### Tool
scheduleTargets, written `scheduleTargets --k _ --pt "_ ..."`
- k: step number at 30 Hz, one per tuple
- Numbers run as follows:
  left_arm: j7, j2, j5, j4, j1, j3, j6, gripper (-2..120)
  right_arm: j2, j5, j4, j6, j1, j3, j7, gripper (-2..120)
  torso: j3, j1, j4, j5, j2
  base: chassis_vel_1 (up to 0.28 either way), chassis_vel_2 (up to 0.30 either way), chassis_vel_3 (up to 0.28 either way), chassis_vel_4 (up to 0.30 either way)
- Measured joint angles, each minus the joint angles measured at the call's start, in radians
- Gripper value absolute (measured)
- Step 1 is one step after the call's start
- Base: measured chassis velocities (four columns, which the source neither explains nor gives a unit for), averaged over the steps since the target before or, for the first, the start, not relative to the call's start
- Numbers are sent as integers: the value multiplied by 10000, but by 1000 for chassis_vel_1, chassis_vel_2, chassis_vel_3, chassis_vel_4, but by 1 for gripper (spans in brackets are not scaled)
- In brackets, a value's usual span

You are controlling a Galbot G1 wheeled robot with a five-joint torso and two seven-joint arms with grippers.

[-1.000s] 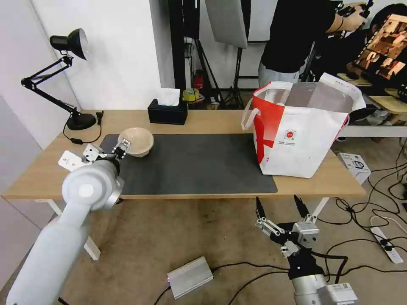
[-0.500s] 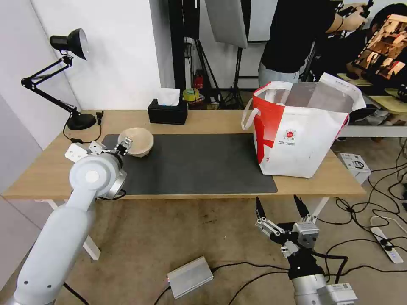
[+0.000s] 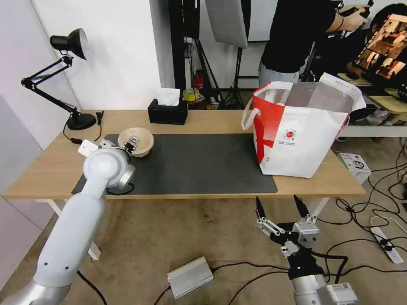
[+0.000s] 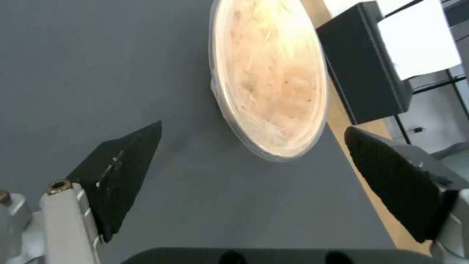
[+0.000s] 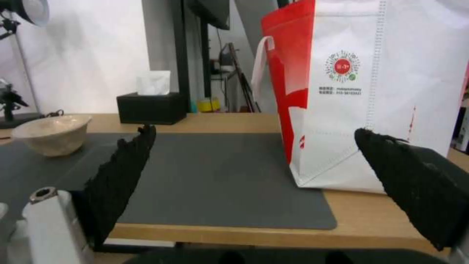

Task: Pick up the trash from the table and place it into the takeout bag.

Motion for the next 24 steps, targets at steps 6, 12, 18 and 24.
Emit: scheduleTargets --k 6,12,18,24 --pt "33 -320 87 783 -555 336 26 100 0 0 0 0 0 0 0 100 0 0 -1 1 0 0 0 0 0" --pt "58 -651 195 1380 -811 456 44 100 0 0 0 0 0 0 0 100 0 -2 -1 0 0 0 0 0 0" --pt "104 -786 263 1862 -1099 518 49 100 0 0 0 0 0 0 0 100 1 -2 -1 1 0 0 0 0 0" --pt "231 -895 297 2278 -1311 528 55 100 0 0 0 0 0 0 0 100 1 -1 -1 0 0 0 0 0 0"
